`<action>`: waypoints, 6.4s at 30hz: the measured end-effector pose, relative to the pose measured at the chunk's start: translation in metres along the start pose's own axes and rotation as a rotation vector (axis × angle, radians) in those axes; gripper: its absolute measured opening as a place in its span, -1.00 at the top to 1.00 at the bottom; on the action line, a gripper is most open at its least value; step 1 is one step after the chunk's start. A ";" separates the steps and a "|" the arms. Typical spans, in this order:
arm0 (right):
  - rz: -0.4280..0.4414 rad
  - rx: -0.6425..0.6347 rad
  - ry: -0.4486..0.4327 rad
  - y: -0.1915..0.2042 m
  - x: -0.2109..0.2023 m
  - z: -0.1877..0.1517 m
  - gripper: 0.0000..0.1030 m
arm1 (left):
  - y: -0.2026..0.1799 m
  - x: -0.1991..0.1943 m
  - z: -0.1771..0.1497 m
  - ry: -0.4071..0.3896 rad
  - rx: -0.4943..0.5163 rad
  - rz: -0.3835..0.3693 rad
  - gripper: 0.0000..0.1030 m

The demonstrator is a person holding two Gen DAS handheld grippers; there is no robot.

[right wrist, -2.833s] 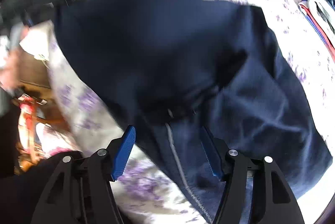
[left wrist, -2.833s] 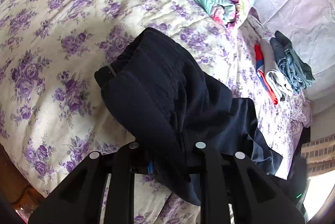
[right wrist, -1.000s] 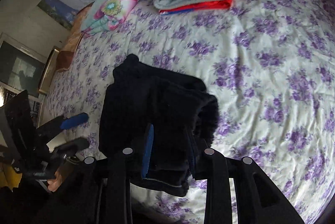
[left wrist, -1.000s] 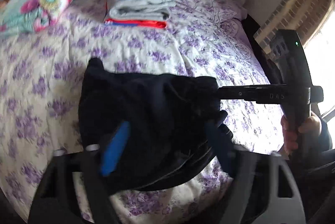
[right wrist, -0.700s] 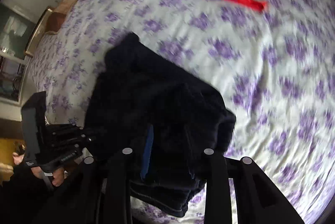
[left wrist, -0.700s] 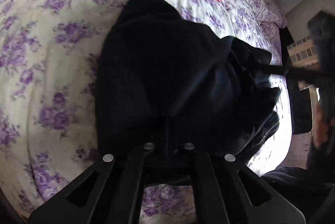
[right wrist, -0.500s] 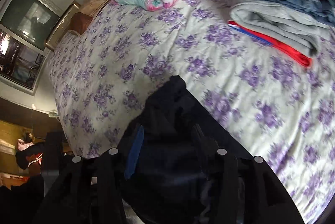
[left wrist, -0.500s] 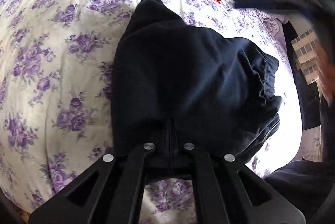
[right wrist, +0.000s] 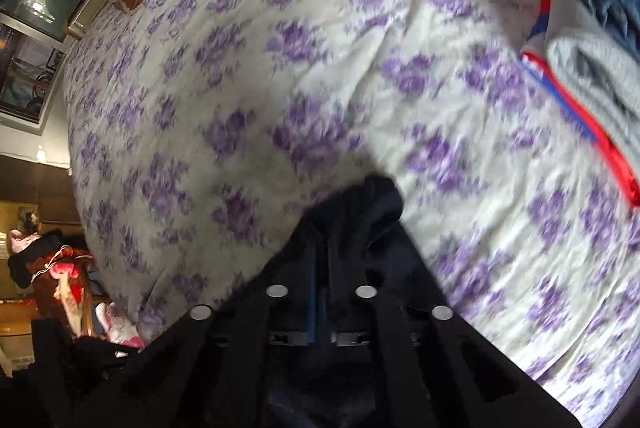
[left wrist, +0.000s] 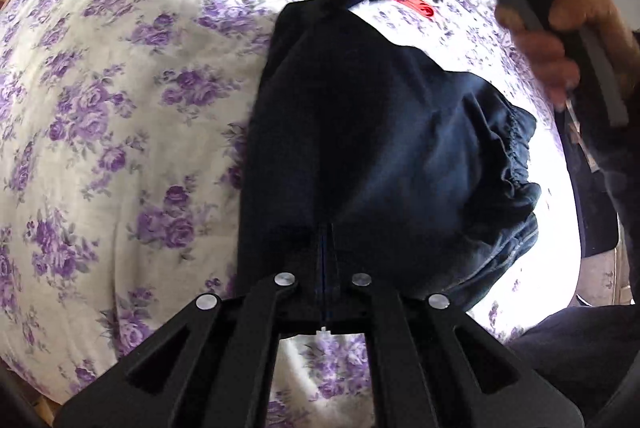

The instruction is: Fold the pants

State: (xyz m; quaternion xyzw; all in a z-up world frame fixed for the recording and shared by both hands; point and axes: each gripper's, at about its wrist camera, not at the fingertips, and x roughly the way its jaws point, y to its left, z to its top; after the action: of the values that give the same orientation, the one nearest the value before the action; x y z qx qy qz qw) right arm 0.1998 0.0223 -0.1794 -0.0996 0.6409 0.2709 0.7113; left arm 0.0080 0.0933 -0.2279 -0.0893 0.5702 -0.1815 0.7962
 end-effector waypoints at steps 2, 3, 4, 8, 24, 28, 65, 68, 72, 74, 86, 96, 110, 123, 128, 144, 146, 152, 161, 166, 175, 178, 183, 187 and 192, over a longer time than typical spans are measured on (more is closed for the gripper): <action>-0.144 -0.006 -0.030 -0.008 0.010 0.008 1.00 | 0.002 0.013 -0.003 0.025 0.003 0.019 0.98; -0.156 0.005 -0.011 -0.015 0.021 0.010 1.00 | 0.000 0.019 -0.004 0.029 0.008 0.033 0.97; -0.096 0.041 0.031 -0.023 0.032 0.009 1.00 | -0.002 0.018 -0.003 0.016 0.013 0.039 0.98; 0.013 0.105 0.008 -0.035 0.012 -0.004 0.91 | 0.001 0.007 0.002 0.033 -0.001 0.007 0.98; -0.038 0.216 -0.212 -0.041 -0.083 -0.168 0.70 | -0.009 0.052 0.149 0.055 0.074 -0.106 0.61; -0.168 0.310 -0.153 -0.077 -0.042 -0.189 1.00 | 0.001 0.095 0.156 0.104 0.069 0.021 0.90; 0.058 0.539 -0.286 -0.084 -0.093 -0.302 -0.82 | 0.022 -0.002 0.044 0.032 -0.094 0.036 -0.54; 0.168 0.637 -0.266 -0.103 -0.070 -0.313 -0.82 | 0.038 0.017 0.048 0.093 -0.149 -0.028 -0.54; 0.300 0.696 -0.266 -0.112 -0.046 -0.317 -0.81 | 0.041 0.038 0.054 0.140 -0.161 -0.103 -0.54; 0.336 0.693 -0.261 -0.116 -0.035 -0.313 -0.81 | 0.040 0.047 0.057 0.157 -0.168 -0.134 -0.54; 0.368 0.628 -0.199 -0.110 -0.006 -0.265 -0.50 | -0.008 0.051 0.062 0.139 -0.003 -0.042 -0.07; 0.477 0.642 -0.156 -0.110 0.007 -0.258 -0.41 | -0.003 0.061 0.063 0.200 -0.036 -0.082 -0.09; 0.370 0.563 -0.235 -0.089 -0.035 -0.234 0.27 | -0.024 0.029 0.073 0.099 0.077 0.004 0.63; 0.291 0.430 -0.442 -0.117 -0.187 -0.155 0.28 | -0.066 -0.060 0.201 -0.071 0.120 -0.053 0.63; 0.189 0.395 -0.503 -0.166 -0.289 -0.054 0.28 | -0.102 -0.088 0.336 -0.143 0.157 -0.042 0.63; 0.033 0.476 -0.337 -0.343 -0.212 0.106 -0.14 | -0.099 0.075 0.504 -0.054 0.140 0.049 -0.13; 0.091 0.487 -0.342 -0.343 -0.209 0.091 -0.14 | -0.097 0.071 0.504 -0.069 0.143 0.016 -0.13; -0.003 0.468 -0.385 -0.346 -0.244 0.072 -0.52 | -0.091 0.060 0.507 -0.109 0.157 0.028 -0.12; -0.172 0.463 -0.341 -0.316 -0.246 0.064 -0.58 | -0.098 0.061 0.504 -0.092 0.138 0.138 -0.11; -0.255 0.432 -0.444 -0.289 -0.304 0.043 -0.58 | -0.106 -0.020 0.482 -0.237 0.156 0.158 -0.58; -0.450 0.476 -0.678 -0.164 -0.337 -0.069 -0.93 | -0.146 -0.109 0.344 -0.414 0.176 0.311 -0.90; -0.480 0.524 -0.633 -0.131 -0.293 -0.104 -0.93 | -0.154 -0.107 0.290 -0.416 0.159 0.336 -0.90; -0.490 0.571 -0.547 -0.099 -0.248 -0.141 -0.93 | -0.170 -0.117 0.228 -0.398 0.178 0.307 -0.90; -0.479 0.581 -0.532 -0.091 -0.248 -0.153 -0.93 | -0.176 -0.139 0.201 -0.424 0.172 0.298 -0.90; -0.518 0.559 -0.565 -0.071 -0.260 -0.163 -0.93 | -0.175 -0.156 0.186 -0.451 0.151 0.307 -0.90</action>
State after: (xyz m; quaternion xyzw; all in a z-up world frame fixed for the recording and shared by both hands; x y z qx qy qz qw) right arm 0.0878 -0.1833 0.0315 0.0169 0.4248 -0.0819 0.9014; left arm 0.1062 -0.0185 0.0319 0.0197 0.3704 -0.0764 0.9255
